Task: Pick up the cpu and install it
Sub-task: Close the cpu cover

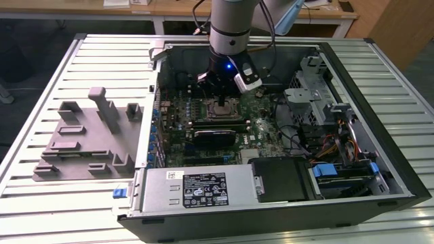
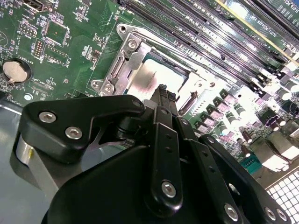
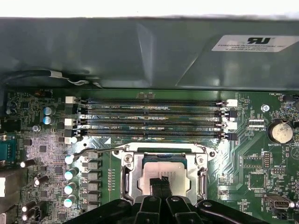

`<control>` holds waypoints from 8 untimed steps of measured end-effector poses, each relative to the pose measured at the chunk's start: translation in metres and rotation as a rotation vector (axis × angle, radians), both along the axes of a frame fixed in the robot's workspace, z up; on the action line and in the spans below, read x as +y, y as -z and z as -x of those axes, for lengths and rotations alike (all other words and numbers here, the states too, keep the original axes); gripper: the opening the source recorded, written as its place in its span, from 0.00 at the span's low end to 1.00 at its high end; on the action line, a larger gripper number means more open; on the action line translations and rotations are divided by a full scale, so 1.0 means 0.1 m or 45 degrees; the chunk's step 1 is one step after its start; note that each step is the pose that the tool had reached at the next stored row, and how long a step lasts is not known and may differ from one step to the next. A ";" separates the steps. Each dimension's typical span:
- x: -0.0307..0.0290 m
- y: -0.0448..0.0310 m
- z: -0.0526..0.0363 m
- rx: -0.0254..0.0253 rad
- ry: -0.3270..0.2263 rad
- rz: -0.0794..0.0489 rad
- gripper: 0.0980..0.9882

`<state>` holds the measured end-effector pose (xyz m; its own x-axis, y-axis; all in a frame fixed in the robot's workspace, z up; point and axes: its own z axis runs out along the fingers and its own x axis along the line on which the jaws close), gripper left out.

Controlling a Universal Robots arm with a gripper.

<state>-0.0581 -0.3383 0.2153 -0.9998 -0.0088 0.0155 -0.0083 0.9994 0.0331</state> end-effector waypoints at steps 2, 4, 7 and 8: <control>0.000 0.001 0.001 0.0000 0.000 0.000 0.01; 0.000 0.004 0.004 -0.0001 0.000 0.000 0.01; -0.002 0.013 0.010 -0.0003 0.000 0.000 0.01; -0.003 0.017 0.013 -0.0005 0.000 0.000 0.01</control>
